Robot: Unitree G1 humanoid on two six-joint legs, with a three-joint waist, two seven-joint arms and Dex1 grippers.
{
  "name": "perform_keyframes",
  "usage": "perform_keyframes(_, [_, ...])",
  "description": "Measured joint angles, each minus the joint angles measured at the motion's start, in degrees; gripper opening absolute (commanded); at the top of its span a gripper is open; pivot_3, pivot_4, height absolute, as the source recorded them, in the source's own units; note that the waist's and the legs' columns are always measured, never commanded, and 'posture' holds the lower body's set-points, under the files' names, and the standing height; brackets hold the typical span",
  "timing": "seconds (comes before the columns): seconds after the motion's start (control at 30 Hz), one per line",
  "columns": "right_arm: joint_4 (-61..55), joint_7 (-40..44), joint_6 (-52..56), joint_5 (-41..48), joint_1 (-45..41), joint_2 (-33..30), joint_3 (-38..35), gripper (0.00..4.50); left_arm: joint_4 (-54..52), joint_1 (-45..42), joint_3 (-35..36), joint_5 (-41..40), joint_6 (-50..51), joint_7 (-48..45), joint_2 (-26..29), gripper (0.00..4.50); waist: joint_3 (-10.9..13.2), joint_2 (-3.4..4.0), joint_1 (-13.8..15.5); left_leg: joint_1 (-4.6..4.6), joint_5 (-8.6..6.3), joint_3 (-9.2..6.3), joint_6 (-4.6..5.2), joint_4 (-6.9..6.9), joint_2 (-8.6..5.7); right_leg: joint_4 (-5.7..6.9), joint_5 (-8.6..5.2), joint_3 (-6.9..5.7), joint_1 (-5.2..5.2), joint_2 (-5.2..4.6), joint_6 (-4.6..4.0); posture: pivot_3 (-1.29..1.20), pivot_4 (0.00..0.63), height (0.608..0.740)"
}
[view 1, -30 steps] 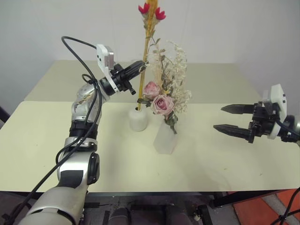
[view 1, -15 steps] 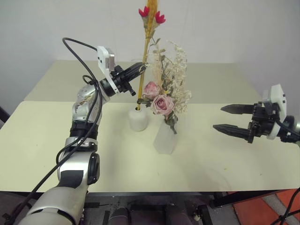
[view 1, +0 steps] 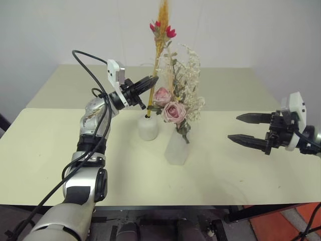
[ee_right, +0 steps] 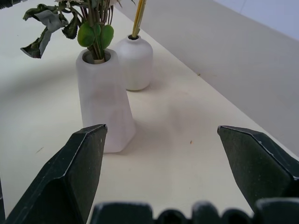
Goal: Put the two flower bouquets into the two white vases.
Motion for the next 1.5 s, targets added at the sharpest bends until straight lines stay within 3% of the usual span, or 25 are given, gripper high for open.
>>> perform_keyframes(0.43, [-0.1, -0.5, 0.0, 0.0, 0.3, 0.0, 0.0, 4.5, -0.8, 1.9, 0.0, 0.3, 0.0, 1.0, 0.0, 0.06, 0.0, 0.0, 0.0, 0.0, 0.0, 0.0, 0.0, 0.0, 0.0, -0.01, 0.01, 0.0, 0.0, 0.0, -0.01, 0.0, 0.15, 0.74])
perform_keyframes(0.53, [-0.1, -0.6, 0.0, 0.0, 0.4, 0.0, 0.0, 4.5, -1.0, 2.4, -0.5, 0.4, 1.1, 0.9, 0.2, 0.63, 0.0, 0.0, 0.0, 0.0, 0.0, -0.01, 0.0, 0.0, 0.0, 0.0, 0.01, 0.0, 0.0, 0.0, -0.01, 0.0, 0.15, 0.74])
perform_keyframes(0.8, [-0.2, -0.5, 0.0, 0.0, 0.8, 0.0, -0.3, 4.5, -7.7, 7.8, -1.2, -0.5, 9.5, -1.8, 4.9, 3.23, 0.0, 0.0, -0.3, 0.02, 0.0, -0.02, 0.0, 0.0, 0.01, 0.02, 0.01, 0.0, 0.0, 0.01, -0.01, 0.0, 0.15, 0.74])
perform_keyframes(0.93, [-0.1, -0.3, 0.0, -0.1, 0.9, 0.0, -0.5, 4.5, -18.8, 16.1, -0.7, -2.8, 15.6, -3.5, 12.2, 4.47, 0.0, 0.01, -0.7, 0.04, 0.0, -0.02, 0.0, -0.03, 0.03, 0.03, 0.05, 0.01, -0.01, 0.01, -0.09, 0.0, 0.15, 0.74])
perform_keyframes(1.07, [0.2, 0.0, -0.2, -0.2, 1.3, 0.0, -0.6, 4.5, -28.4, 25.7, 3.0, -5.6, 18.7, -5.9, 21.1, 4.47, 0.0, 0.01, -0.9, 0.04, 0.0, -0.01, 0.0, -0.02, 0.05, 0.04, 0.04, -0.02, -0.02, 0.01, -0.1, 0.0, 0.15, 0.74])
perform_keyframes(1.33, [2.4, 0.9, -0.7, -0.5, 1.3, 0.0, -0.6, 4.5, -38.7, 37.0, 9.9, -12.3, 23.6, -18.2, 38.9, 4.47, 0.0, 0.03, -0.7, 0.05, -0.01, 0.05, 0.0, -0.05, 0.1, 0.01, -0.16, -0.07, -0.04, -0.02, -0.15, 0.0, 0.15, 0.74])
perform_keyframes(1.5, [3.0, 1.0, -0.8, -0.6, 1.3, 0.0, -0.7, 4.5, -41.7, 42.4, 11.8, -13.6, 23.9, -21.9, 42.1, 4.47, 0.0, 0.04, -0.4, 0.08, -0.01, 0.09, 0.0, -0.05, 0.15, 0.05, -0.29, -0.07, -0.08, -0.01, -0.38, 0.0, 0.15, 0.74])
